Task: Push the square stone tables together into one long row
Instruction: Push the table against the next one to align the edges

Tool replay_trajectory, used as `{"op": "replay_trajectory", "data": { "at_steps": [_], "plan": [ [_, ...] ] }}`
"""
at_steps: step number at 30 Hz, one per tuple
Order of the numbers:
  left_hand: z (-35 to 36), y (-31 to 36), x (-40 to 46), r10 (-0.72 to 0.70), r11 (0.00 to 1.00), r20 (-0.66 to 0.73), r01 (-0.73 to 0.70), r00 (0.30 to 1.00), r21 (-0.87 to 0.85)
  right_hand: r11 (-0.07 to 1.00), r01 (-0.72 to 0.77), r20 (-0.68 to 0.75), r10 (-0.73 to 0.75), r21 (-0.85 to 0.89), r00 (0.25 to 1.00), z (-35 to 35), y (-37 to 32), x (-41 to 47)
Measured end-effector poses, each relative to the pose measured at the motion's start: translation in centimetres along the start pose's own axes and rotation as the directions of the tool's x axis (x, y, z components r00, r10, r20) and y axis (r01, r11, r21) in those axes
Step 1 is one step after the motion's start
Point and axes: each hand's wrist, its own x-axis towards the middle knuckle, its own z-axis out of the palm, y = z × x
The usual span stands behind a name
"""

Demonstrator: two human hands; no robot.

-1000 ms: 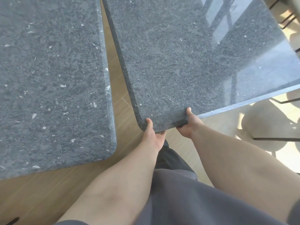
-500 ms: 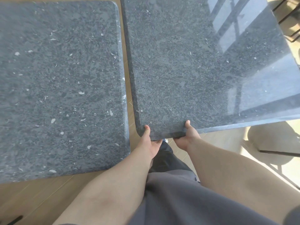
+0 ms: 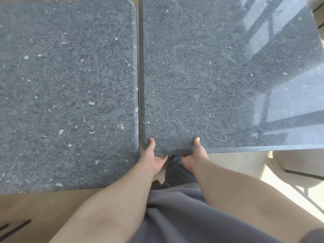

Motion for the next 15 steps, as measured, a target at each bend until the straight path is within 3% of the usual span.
{"op": "replay_trajectory", "data": {
  "at_steps": [15],
  "plan": [
    [0.5, -1.9, -1.1, 0.145, 0.989, 0.004, -0.145, 0.989, -0.023, 0.997, -0.074, 0.083, 0.074, 0.001, 0.994, -1.7, -1.3, -1.1]
  ]
}}
